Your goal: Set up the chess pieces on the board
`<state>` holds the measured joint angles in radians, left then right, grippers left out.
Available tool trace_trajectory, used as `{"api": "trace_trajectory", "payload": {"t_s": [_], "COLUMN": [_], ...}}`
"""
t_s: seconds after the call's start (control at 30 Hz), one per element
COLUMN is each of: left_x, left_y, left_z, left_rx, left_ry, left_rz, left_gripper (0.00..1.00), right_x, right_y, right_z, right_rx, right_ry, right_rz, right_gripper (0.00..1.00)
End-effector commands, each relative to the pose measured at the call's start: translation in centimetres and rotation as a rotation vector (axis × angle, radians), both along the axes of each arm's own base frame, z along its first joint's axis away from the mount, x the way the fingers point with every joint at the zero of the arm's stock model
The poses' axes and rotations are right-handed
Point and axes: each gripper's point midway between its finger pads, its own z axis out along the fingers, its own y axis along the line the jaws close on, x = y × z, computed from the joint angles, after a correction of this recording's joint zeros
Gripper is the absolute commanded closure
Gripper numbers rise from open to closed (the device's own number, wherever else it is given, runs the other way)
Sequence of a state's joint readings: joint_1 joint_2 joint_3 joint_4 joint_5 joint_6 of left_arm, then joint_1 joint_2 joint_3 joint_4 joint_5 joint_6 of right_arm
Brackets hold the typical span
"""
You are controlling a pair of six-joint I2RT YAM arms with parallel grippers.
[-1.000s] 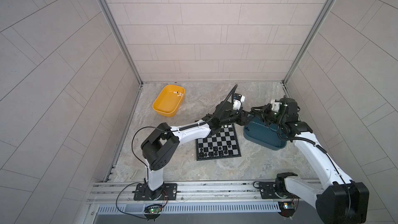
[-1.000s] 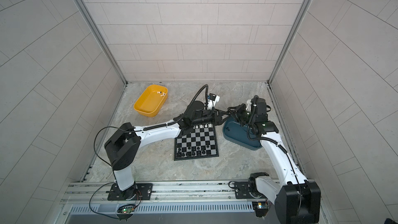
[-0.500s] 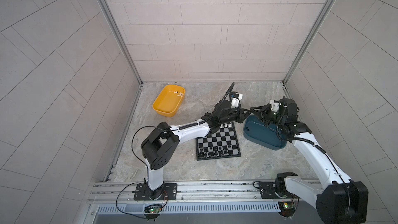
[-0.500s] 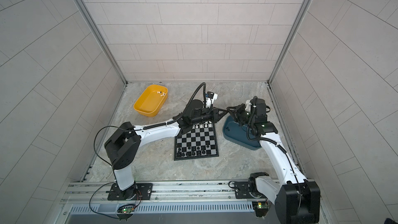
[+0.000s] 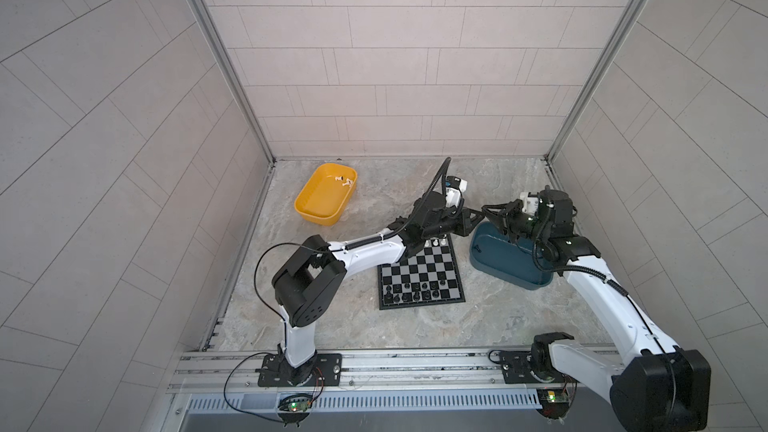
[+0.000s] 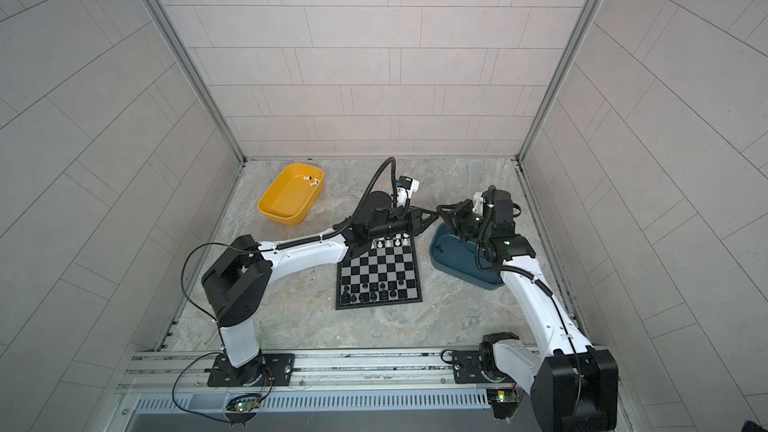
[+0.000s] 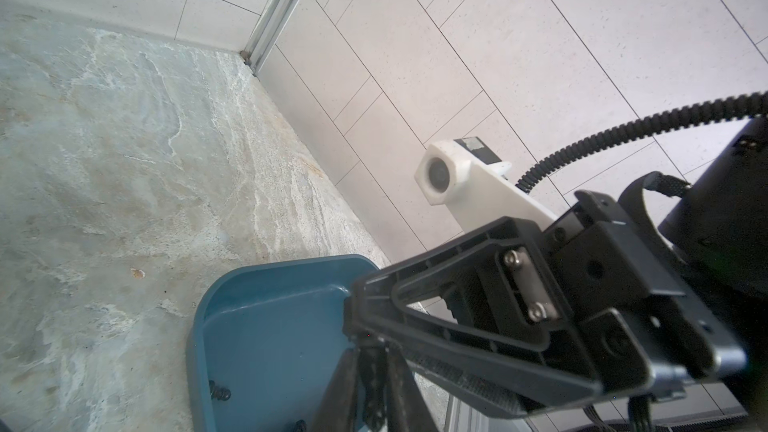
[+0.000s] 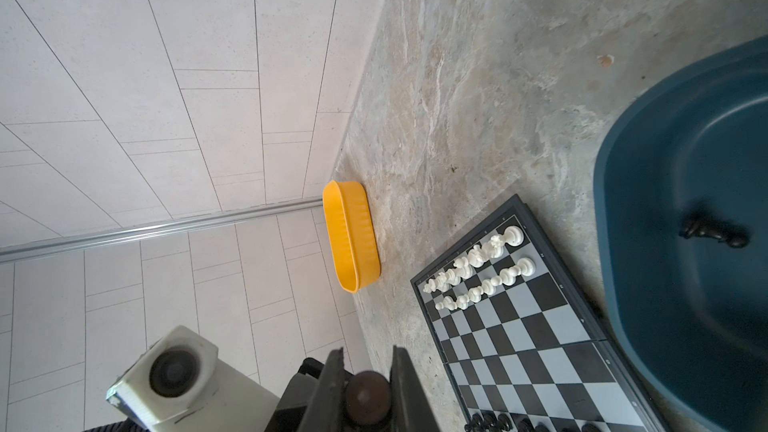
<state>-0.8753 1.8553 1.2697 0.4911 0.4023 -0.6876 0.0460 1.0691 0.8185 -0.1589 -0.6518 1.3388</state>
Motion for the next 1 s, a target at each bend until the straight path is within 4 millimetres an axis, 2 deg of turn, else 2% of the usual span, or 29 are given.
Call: {"api": "trace_trajectory", "payload": {"t_s": [0.0, 0.2, 0.27, 0.37, 0.43, 0.47, 0.5, 0.6, 0.7, 0.8, 0.87, 0.97], "left_x": [0.0, 0.1, 0.1, -0.2, -0.6, -1.0, -1.8, -5.1, -9.3, -12.5, -13.8, -14.7], "left_y": [-0.5, -0.4, -0.4, 0.7, 2.5, 3.4, 4.6, 8.7, 12.2, 13.7, 13.3, 12.1], "left_z": [0.9, 0.9, 1.4, 2.4, 1.7, 1.4, 0.6, -2.6, -5.8, -7.3, -7.8, -8.7], "left_rx": [-0.025, -0.033, -0.054, -0.084, -0.015, 0.014, 0.073, 0.416, 0.718, 0.944, 1.045, 1.128], "left_ry": [-0.01, 0.009, 0.035, 0.066, 0.107, 0.118, 0.144, 0.135, 0.159, 0.132, 0.094, 0.106], "left_rz": [-0.016, -0.008, -0.014, -0.017, -0.002, -0.007, -0.004, -0.057, -0.191, -0.316, -0.384, -0.459], "left_gripper": [0.87, 1.0, 1.0, 1.0, 1.0, 1.0, 1.0, 1.0, 1.0, 1.0, 1.0, 1.0], "right_x": [-0.1, -0.1, 0.0, -0.2, -1.1, -1.6, -2.0, -2.7, -3.3, -3.9, -4.3, -4.7], "right_y": [0.3, 0.3, 0.4, 0.5, 0.2, -0.1, -0.6, -2.6, -4.9, -6.0, -6.2, -6.4], "right_z": [1.0, 1.1, 1.4, 2.4, 2.4, 2.1, 1.9, 0.8, -1.2, -2.8, -3.5, -3.8], "right_rx": [0.04, 0.04, 0.022, -0.104, -0.262, -0.327, -0.4, -0.578, -0.737, -0.802, -0.823, -0.838], "right_ry": [-0.018, -0.028, -0.051, -0.127, -0.137, -0.13, -0.138, -0.129, -0.093, -0.065, -0.054, -0.052], "right_rz": [-0.008, -0.005, 0.009, 0.078, 0.156, 0.181, 0.2, 0.188, 0.144, 0.136, 0.142, 0.142], "right_gripper": [0.95, 0.95, 0.93, 0.75, 0.55, 0.49, 0.43, 0.27, 0.01, 0.01, 0.01, 0.01]}}
